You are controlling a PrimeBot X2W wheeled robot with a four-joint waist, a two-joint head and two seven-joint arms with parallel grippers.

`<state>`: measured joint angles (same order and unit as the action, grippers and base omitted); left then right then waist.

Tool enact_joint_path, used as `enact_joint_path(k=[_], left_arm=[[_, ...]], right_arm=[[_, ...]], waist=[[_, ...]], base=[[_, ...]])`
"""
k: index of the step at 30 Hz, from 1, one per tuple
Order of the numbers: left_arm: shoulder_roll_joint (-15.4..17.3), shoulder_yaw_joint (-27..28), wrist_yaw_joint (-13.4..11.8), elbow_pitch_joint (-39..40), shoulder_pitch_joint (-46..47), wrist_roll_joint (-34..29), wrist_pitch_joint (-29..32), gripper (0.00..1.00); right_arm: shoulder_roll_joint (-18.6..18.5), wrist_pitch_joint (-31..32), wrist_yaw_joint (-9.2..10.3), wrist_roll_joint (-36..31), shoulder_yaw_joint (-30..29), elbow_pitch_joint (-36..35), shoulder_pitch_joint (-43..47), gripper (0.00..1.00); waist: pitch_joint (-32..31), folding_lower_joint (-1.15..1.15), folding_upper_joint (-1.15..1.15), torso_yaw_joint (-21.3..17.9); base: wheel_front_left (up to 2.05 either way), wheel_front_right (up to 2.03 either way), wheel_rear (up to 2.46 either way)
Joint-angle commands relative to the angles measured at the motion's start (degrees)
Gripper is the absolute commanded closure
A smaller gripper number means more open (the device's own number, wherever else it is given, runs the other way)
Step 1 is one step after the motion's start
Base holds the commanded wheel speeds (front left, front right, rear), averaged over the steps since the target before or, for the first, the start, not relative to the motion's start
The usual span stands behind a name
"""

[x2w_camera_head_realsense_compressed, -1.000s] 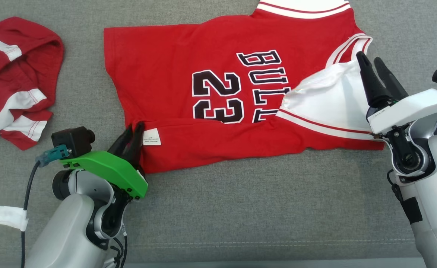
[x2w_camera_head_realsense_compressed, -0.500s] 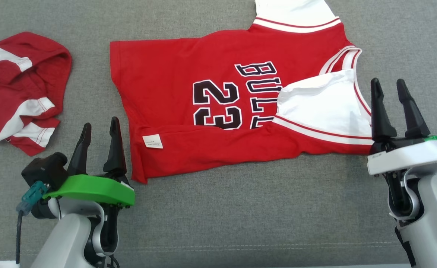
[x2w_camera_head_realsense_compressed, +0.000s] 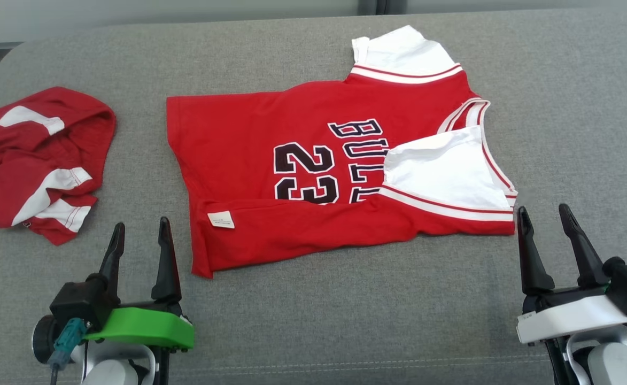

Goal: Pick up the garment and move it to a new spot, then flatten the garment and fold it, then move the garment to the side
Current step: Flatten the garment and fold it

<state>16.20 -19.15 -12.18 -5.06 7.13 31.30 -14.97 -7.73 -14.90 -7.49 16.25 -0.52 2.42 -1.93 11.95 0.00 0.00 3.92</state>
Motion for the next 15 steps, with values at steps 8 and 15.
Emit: enact_joint_path(k=[8,15], left_arm=[[-1.11,-0.33,1.51,-2.02,-3.76,-3.06,-0.21,0.0],[-1.01,-1.46,2.55,-3.67,-1.65,-3.96,-0.2,0.0]], right_arm=[[0.68,2.13,0.0,-5.15,0.65,-2.29,5.9,0.0],[0.68,3.18,0.0,-6.4,0.93,-3.16,6.44,0.0]], waist=[[-3.88,0.0,0.0,-0.58],[-3.74,0.0,0.0,-0.04]], base=[[0.0,0.0,0.0],[0.0,0.0,0.0]])
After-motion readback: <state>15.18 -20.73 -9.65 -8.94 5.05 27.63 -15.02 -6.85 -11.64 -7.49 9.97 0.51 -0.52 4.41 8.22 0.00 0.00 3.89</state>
